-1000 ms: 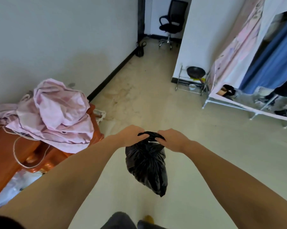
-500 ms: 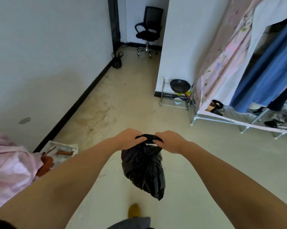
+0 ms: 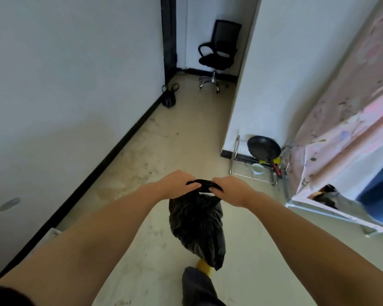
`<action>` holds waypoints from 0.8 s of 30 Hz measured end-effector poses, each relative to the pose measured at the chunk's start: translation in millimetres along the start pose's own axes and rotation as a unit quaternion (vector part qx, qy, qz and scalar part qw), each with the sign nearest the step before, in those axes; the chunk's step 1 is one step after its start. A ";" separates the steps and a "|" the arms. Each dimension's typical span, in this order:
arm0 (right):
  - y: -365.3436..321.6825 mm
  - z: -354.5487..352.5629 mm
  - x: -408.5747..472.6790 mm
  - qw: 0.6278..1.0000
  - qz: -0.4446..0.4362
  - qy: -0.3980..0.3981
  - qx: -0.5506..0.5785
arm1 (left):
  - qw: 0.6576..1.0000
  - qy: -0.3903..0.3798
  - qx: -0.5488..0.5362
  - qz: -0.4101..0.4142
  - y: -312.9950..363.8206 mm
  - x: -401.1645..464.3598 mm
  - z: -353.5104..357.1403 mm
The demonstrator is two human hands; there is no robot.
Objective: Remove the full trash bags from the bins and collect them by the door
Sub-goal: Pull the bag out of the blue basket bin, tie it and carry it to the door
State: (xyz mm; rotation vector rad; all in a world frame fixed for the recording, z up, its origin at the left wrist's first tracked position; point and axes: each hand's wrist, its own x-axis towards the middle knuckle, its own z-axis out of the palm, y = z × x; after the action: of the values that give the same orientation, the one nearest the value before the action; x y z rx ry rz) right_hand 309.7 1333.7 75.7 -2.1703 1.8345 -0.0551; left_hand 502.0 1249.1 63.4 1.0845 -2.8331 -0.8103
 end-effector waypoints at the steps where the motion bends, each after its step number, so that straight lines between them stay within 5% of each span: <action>1: 9.9 -6.0 20.2 1.000 -0.006 -0.001 -0.002 | 1.000 0.006 0.001 -0.005 -9.4 17.4 -7.6; 13: 109.0 -99.9 292.9 0.994 -0.084 -0.059 -0.025 | 0.996 0.052 -0.008 -0.075 -138.7 223.8 -123.3; 24: 169.1 -169.0 553.4 0.998 -0.054 -0.034 -0.010 | 0.998 0.051 0.004 -0.039 -296.5 425.7 -265.3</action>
State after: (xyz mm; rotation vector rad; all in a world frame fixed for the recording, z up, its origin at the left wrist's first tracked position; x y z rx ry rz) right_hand 212.8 739.5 105.5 -2.2549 1.6886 0.0141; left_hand 410.2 673.9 79.9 1.2064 -2.7286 -0.7263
